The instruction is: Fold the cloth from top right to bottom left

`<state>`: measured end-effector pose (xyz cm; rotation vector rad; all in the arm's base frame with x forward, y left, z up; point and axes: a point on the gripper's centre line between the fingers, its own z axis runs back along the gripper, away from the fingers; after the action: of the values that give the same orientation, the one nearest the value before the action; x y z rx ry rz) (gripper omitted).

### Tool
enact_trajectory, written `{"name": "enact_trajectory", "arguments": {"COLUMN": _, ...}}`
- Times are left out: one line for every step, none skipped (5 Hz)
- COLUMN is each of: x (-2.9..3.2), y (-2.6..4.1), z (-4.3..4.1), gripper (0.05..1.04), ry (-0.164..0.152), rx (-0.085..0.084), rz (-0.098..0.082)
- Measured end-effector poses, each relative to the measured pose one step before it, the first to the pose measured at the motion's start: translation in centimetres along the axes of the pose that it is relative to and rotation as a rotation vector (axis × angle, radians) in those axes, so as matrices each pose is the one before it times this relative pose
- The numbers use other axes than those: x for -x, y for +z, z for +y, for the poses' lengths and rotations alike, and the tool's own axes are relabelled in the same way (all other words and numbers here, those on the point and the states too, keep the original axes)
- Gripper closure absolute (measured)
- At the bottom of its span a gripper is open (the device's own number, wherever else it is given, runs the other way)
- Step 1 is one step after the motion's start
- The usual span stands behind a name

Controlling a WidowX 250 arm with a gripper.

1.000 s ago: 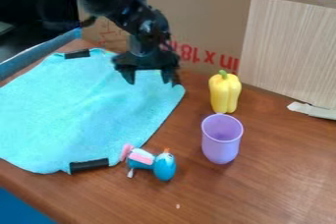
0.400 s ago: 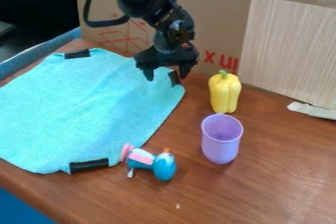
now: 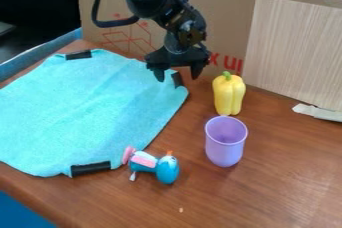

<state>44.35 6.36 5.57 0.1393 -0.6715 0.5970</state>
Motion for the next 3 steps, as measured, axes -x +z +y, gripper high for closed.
{"name": "enact_trajectory", "arguments": {"x": 0.367, "y": -0.546, "z": 0.013, "gripper": 0.083, "ry": 0.0016, "rx": -0.0011, "rz": 0.0018}}
{"name": "enact_trajectory", "arguments": {"x": 0.162, "y": -0.373, "z": 0.022, "gripper": 0.083, "ry": -0.0025, "rx": -0.0029, "rz": -0.0019}}
{"name": "enact_trajectory", "arguments": {"x": 0.480, "y": -0.441, "z": -0.011, "gripper": 0.137, "ry": 0.0075, "rx": 0.0009, "rz": 0.0118}}
